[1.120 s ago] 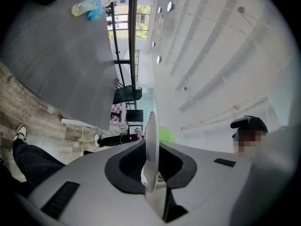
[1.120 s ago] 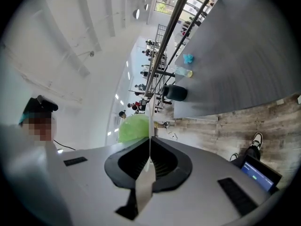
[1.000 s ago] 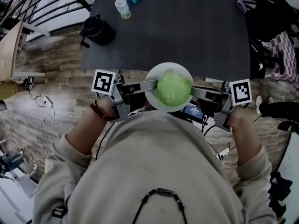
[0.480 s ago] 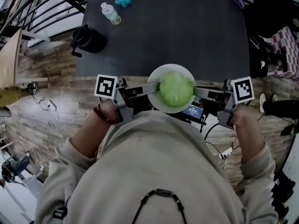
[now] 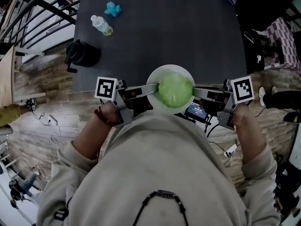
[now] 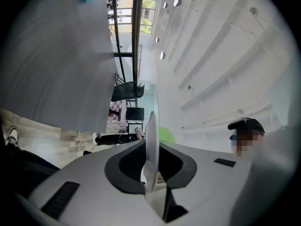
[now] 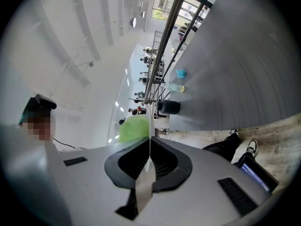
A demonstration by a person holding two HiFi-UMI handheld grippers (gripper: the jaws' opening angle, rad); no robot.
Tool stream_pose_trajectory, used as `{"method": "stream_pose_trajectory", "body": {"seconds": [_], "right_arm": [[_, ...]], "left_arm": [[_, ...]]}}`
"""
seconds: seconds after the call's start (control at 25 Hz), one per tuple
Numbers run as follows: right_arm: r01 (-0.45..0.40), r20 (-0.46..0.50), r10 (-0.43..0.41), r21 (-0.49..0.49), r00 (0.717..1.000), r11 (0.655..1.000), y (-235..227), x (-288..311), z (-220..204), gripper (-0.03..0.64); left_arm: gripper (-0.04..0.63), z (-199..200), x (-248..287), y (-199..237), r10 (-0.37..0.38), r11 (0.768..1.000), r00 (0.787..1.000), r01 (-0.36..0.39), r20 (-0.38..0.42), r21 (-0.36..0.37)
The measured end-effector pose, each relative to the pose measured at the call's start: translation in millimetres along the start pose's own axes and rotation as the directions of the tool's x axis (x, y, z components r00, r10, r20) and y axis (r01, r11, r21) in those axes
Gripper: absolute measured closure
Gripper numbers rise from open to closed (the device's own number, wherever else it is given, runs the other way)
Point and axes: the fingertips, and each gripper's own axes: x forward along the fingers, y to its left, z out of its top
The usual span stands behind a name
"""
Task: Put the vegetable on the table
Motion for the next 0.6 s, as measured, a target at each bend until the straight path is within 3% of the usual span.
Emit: {"method": "stream_pose_trajectory", "body": {"seconds": [0.44, 0.6], "right_arm": [[0.026, 0.058, -0.025, -0.023, 0.998, 0.999, 14, 7, 21, 0.592], [0.039, 0.075, -0.038, -0.019, 0.996, 0.999, 15, 24, 48, 0.592]], "left_arm": [[0.549, 26, -3, -14, -0.010, 1.000, 0.999, 0.011, -0.047, 0.012], [0.549, 58, -12, -17, -0.020, 1.000, 0.997, 0.022, -0.072, 0.017]]}}
